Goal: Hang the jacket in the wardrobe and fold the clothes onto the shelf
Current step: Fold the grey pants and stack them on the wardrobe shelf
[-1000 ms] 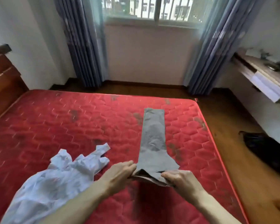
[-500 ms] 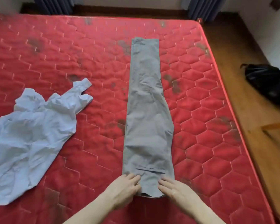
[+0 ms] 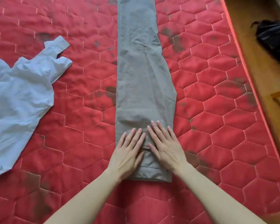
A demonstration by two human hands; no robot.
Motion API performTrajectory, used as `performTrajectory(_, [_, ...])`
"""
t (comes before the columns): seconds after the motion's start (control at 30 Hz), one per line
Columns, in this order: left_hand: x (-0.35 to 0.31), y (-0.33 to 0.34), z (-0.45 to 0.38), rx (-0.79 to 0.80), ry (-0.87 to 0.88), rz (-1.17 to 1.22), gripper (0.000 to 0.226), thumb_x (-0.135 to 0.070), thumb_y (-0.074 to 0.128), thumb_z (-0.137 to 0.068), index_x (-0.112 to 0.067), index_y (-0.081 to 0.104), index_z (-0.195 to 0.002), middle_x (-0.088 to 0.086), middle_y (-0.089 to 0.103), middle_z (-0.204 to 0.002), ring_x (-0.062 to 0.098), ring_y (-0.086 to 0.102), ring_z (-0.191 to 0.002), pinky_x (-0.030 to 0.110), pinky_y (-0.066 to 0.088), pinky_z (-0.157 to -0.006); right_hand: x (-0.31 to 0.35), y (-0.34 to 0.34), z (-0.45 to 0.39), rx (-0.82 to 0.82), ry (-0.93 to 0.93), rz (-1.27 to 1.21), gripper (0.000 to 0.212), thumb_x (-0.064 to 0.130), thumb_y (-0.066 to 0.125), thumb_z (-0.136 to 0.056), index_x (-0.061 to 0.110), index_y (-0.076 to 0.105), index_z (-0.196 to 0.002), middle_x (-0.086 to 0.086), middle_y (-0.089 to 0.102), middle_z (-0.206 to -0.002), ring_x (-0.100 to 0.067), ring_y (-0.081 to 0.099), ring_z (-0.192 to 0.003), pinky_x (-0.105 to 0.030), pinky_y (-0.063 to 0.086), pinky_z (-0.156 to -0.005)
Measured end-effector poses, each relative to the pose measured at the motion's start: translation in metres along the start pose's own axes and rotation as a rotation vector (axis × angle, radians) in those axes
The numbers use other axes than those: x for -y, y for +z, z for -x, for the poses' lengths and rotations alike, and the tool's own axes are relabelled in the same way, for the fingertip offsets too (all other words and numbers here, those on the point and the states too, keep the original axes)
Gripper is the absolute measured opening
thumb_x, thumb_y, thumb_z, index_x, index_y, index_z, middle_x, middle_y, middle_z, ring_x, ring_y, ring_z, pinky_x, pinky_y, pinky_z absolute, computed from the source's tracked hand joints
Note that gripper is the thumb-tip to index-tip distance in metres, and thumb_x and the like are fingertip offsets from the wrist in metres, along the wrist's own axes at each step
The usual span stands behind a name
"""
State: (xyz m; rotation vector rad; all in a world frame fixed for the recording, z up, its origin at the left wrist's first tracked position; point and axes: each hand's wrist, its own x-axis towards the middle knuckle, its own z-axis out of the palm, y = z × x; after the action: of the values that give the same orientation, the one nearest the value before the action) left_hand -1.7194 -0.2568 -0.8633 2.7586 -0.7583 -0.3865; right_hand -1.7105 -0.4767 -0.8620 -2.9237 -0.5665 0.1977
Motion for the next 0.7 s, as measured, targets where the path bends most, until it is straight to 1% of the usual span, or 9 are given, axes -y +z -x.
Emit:
performTrajectory(0.1, [0.017, 0.014, 0.002, 0.061, 0.081, -0.020, 0.073, -0.052, 0.039, -0.106, -0.017, 0.019, -0.166, 0.004, 0.011, -0.174, 0.024, 0.006, -0.161, 0.049, 0.017, -0.128, -0.015, 0.023, 0.004, 0.065, 0.012, -0.038, 0.070, 0.056, 0.036, -0.106, 0.023, 0.023, -0.166, 0.001, 0.013, -0.175, -0.017, 0.009, -0.161, -0.049, 0.020, -0.127])
performTrajectory(0.2, [0.029, 0.015, 0.003, 0.064, 0.160, -0.008, 0.070, -0.048, 0.037, -0.106, -0.017, 0.017, -0.166, 0.004, 0.010, -0.174, 0.024, 0.004, -0.162, 0.048, 0.013, -0.128, -0.024, 0.025, 0.002, 0.125, -0.026, -0.054, 0.073, 0.060, 0.034, -0.105, 0.027, 0.016, -0.167, 0.003, 0.006, -0.175, -0.015, 0.002, -0.162, -0.049, 0.019, -0.127])
performTrajectory(0.27, [0.043, 0.009, 0.006, 0.082, 0.253, -0.006, 0.072, -0.035, 0.042, -0.101, -0.016, 0.019, -0.166, 0.006, 0.010, -0.174, 0.025, 0.004, -0.162, 0.047, 0.014, -0.129, -0.038, 0.012, 0.005, 0.186, -0.154, -0.031, 0.076, 0.063, 0.035, -0.104, 0.028, 0.011, -0.167, 0.001, 0.002, -0.176, -0.018, -0.002, -0.162, -0.048, 0.017, -0.128])
performTrajectory(0.37, [0.071, -0.010, 0.005, 0.177, 0.405, -0.047, 0.095, -0.023, 0.049, -0.075, -0.012, 0.021, -0.165, 0.008, 0.009, -0.174, 0.025, 0.003, -0.162, 0.045, 0.014, -0.129, -0.069, -0.018, 0.009, 0.331, -0.396, -0.007, 0.087, 0.069, 0.045, -0.099, 0.032, 0.005, -0.167, -0.002, -0.006, -0.176, -0.022, -0.009, -0.162, -0.044, 0.004, -0.131])
performTrajectory(0.4, [0.079, -0.016, 0.001, 0.202, 0.451, -0.086, 0.100, -0.022, 0.048, -0.070, -0.012, 0.020, -0.165, 0.007, 0.008, -0.174, 0.024, 0.002, -0.162, 0.045, 0.013, -0.130, -0.077, -0.027, 0.010, 0.381, -0.442, 0.011, 0.093, 0.066, 0.051, -0.095, 0.033, 0.003, -0.167, -0.002, -0.008, -0.175, -0.023, -0.011, -0.161, -0.044, 0.001, -0.131])
performTrajectory(0.47, [0.090, -0.024, -0.006, 0.244, 0.517, -0.175, 0.105, -0.018, 0.047, -0.067, -0.014, 0.014, -0.166, 0.005, 0.003, -0.175, 0.022, -0.001, -0.162, 0.044, 0.008, -0.130, -0.088, -0.035, 0.011, 0.437, -0.499, 0.086, 0.106, 0.052, 0.061, -0.082, 0.033, 0.001, -0.167, -0.004, -0.009, -0.175, -0.025, -0.011, -0.161, -0.047, 0.002, -0.131])
performTrajectory(0.53, [0.097, -0.028, -0.012, 0.264, 0.565, -0.240, 0.107, -0.013, 0.050, -0.068, -0.016, 0.008, -0.167, 0.004, -0.001, -0.175, 0.021, -0.002, -0.162, 0.044, 0.006, -0.130, -0.090, -0.033, 0.011, 0.354, -0.547, 0.175, 0.108, 0.043, 0.061, -0.074, 0.030, 0.008, -0.168, -0.009, 0.000, -0.175, -0.029, -0.002, -0.162, -0.052, 0.010, -0.130])
performTrajectory(0.63, [0.100, -0.026, -0.016, 0.223, 0.611, -0.256, 0.100, -0.014, 0.048, -0.072, -0.015, 0.014, -0.166, 0.005, 0.007, -0.175, 0.023, 0.005, -0.161, 0.047, 0.013, -0.129, -0.082, -0.012, 0.010, 0.134, -0.609, 0.285, 0.086, 0.039, 0.060, -0.087, 0.028, 0.027, -0.165, -0.010, 0.024, -0.172, -0.035, 0.021, -0.159, -0.057, 0.024, -0.124])
performTrajectory(0.7, [0.101, -0.023, -0.014, 0.180, 0.600, -0.206, 0.091, -0.019, 0.048, -0.079, -0.015, 0.020, -0.166, 0.006, 0.013, -0.174, 0.025, 0.010, -0.161, 0.049, 0.019, -0.128, -0.074, 0.002, 0.009, 0.077, -0.620, 0.295, 0.079, 0.030, 0.058, -0.091, 0.030, 0.029, -0.164, -0.007, 0.032, -0.169, -0.037, 0.028, -0.156, -0.060, 0.025, -0.123])
